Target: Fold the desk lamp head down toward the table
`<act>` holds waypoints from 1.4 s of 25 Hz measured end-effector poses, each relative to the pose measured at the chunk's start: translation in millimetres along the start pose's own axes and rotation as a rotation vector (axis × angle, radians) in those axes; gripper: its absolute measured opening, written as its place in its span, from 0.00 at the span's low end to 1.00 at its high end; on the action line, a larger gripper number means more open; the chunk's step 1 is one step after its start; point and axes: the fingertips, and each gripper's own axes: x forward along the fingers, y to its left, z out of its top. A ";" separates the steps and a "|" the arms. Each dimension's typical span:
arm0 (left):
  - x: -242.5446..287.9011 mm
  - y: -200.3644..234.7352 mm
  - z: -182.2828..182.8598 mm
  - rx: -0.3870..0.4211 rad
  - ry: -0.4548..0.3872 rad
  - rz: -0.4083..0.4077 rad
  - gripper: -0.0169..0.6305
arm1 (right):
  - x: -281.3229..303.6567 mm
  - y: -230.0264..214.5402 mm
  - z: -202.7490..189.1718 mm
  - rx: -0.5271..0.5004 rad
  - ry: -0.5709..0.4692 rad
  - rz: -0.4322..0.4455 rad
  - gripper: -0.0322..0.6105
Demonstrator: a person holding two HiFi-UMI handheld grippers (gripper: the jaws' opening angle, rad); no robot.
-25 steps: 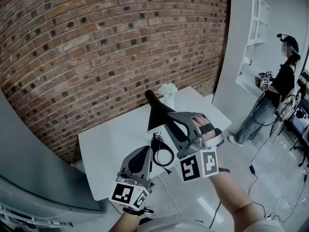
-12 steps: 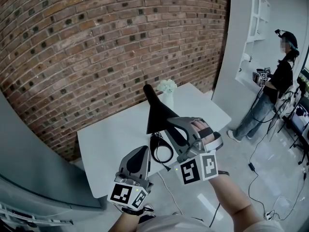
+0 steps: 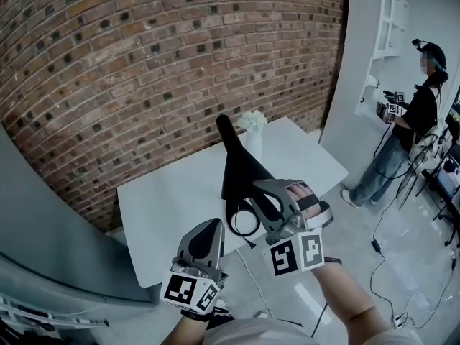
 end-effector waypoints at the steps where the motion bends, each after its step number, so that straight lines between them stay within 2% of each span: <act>1: -1.0 0.3 -1.0 0.000 0.001 0.001 0.04 | 0.3 4.0 -1.6 0.000 0.003 0.006 0.15; 15: -12.2 -3.8 -17.6 -0.004 0.051 0.025 0.04 | 6.1 62.0 -33.1 -0.018 0.058 0.100 0.21; 35: -28.3 2.6 -32.0 -0.009 0.091 0.057 0.04 | 26.8 114.7 -65.4 0.011 0.114 0.184 0.26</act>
